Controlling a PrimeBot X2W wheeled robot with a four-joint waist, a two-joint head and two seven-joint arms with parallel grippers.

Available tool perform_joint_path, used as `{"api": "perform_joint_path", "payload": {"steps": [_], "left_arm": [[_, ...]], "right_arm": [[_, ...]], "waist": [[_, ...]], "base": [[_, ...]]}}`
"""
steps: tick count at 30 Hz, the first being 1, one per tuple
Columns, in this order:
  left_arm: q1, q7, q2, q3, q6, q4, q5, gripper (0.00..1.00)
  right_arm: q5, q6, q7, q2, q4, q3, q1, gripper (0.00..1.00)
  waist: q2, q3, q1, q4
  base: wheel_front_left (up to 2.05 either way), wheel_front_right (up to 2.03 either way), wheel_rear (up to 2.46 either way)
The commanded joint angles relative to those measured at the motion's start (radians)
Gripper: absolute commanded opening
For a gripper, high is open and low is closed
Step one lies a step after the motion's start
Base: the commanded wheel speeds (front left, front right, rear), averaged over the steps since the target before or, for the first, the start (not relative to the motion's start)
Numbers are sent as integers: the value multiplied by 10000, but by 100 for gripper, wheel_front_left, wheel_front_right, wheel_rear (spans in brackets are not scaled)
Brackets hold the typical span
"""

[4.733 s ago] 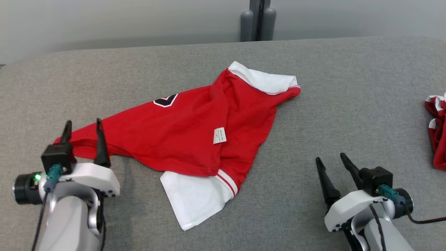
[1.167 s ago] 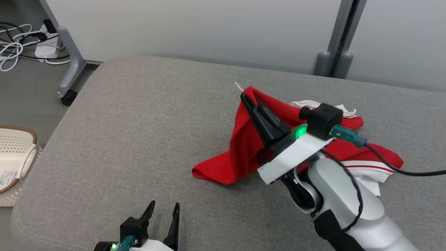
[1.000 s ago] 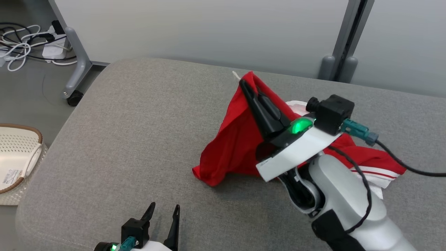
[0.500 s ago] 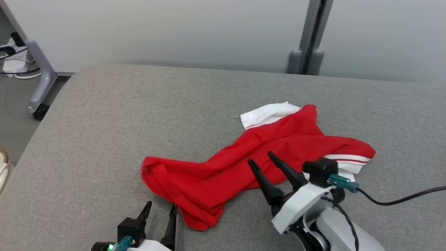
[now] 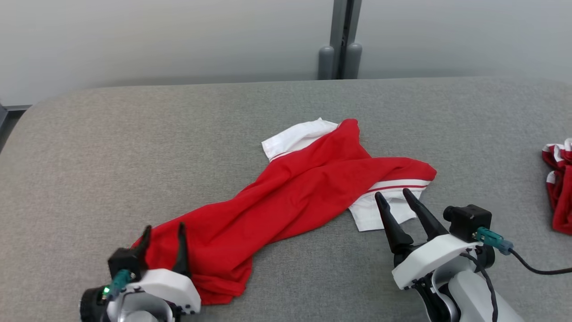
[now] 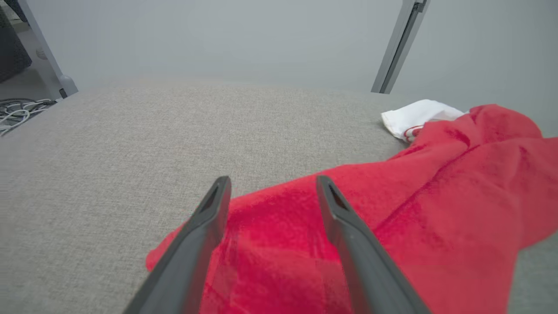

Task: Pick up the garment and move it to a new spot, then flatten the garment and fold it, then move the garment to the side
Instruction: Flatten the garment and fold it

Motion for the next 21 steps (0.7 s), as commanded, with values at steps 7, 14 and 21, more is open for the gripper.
{"api": "perform_joint_path", "payload": {"steps": [7,14,21], "left_arm": [[-525,0,156,1096,246,824,170,100],[-783,47,240,1144,6,2241,32,100],[-1237,25,379,1169,-48,3309,-62,100]], "right_arm": [[-398,0,1,101,-83,-491,309,100],[-564,0,1,193,-121,-669,371,100],[-661,0,0,281,-203,-643,263,100]], "waist": [[0,127,0,-216],[0,156,0,-177],[0,342,0,-219]], "base": [[0,0,0],[0,0,0],[0,0,0]]}}
